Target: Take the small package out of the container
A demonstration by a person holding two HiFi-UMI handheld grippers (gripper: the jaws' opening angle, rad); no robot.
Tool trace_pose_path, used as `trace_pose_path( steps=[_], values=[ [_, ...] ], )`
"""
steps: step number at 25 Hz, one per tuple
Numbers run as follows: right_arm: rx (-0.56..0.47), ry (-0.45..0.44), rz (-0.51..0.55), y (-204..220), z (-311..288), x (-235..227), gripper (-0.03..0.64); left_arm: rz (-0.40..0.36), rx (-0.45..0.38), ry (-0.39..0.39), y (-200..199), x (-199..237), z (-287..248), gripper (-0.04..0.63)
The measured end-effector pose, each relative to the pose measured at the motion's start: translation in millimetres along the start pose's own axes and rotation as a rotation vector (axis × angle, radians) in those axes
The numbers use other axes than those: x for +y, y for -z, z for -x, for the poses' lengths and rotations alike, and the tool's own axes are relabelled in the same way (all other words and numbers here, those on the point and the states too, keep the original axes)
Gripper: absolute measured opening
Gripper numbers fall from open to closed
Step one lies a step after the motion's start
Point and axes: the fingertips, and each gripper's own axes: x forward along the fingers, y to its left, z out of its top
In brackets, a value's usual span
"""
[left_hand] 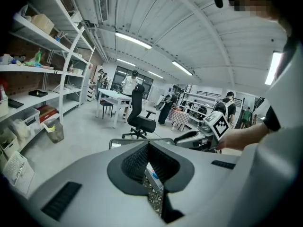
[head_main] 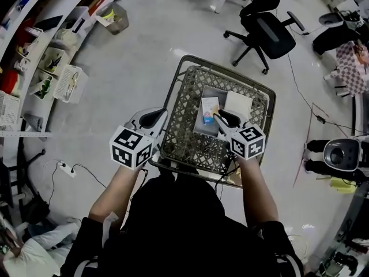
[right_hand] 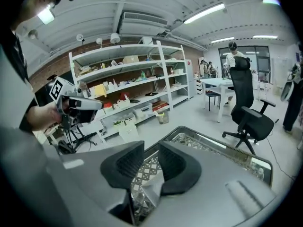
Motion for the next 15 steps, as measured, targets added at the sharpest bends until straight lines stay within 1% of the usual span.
trace_pose_path(
  steps=[3, 7, 9, 11, 15],
  values=[
    [0.091, -0.005, 0.065, 14, -25, -17, 0.114, 0.006, 0.039, 0.0, 6, 3, -14, -0.002],
    [0.22, -0.012, 0.215, 38, -58, -33, 0.115, 0.029, 0.065, -0.004, 18, 9, -27, -0.002],
    [0.294, -0.028, 0.28, 53, -75, -41, 0.132, 0.036, 0.076, -0.005, 24, 12, -33, -0.002],
    [0.368, -0.046, 0.326, 68, -90, -51, 0.158, 0.046, 0.082, -0.008, 30, 15, -39, -0.002],
    [0.49, -0.085, 0.387, 94, -112, -60, 0.184, 0.087, 0.086, -0.023, 43, 23, -46, -0.002]
  ],
)
